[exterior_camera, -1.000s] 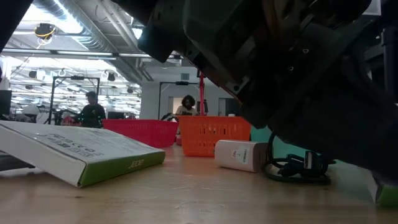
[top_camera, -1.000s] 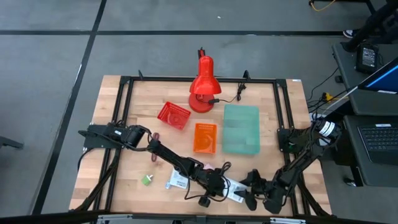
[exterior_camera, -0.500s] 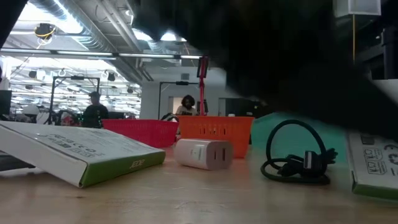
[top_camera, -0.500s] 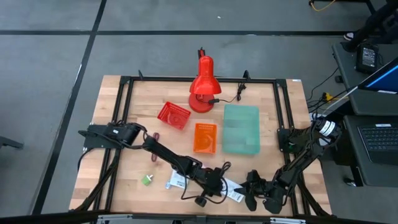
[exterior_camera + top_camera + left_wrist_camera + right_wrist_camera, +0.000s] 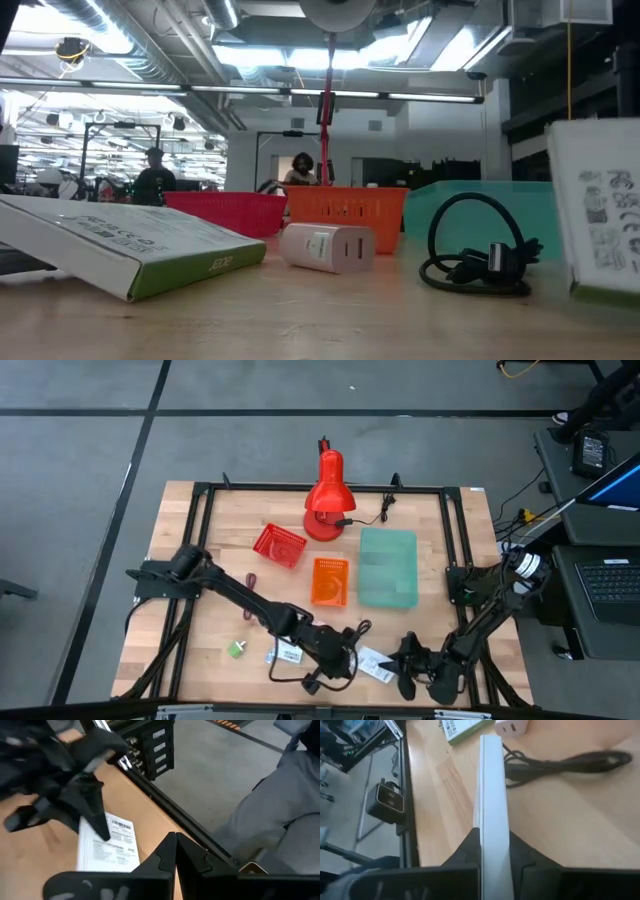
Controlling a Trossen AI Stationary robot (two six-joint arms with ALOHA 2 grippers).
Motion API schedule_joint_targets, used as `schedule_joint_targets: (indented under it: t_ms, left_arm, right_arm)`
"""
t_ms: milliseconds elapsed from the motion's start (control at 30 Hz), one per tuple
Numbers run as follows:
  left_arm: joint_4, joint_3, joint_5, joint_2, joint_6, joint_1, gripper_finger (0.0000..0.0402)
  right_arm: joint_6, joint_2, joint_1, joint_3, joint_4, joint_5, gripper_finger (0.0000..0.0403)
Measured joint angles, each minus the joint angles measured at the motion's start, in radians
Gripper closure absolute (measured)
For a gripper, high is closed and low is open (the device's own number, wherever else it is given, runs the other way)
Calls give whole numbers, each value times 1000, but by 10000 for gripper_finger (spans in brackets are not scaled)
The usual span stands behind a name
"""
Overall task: Pick and place items into bin
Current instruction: Put the white card reader box into the light blue bin
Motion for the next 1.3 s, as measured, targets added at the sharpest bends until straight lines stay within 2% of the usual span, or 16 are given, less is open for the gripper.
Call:
schedule_joint_targets:
  t_ms: [133,400,700,800,1033,1300]
  left_arm:
    - [22,-90,-65,-81,0,-2,400]
    - [304,-470,-304,-330,-93,-6,400]
    - [535,-840,-472,-592,-117,-20,400]
    - [568,-921,-479,-663,-140,-20,400]
    - [586,-1013,-508,-757,-140,-18,400]
    - [569,-1044,-538,-779,-106,-13,400]
  right_arm:
    - [-77,-34,20,25,-20,38,377]
    - [-242,-79,5,83,-47,58,377]
    - [-266,-123,-67,128,-177,59,377]
    - [-293,-153,-93,149,-228,60,377]
    - [-372,-276,-160,157,-311,68,377]
    - [-362,-420,-250,156,-545,74,377]
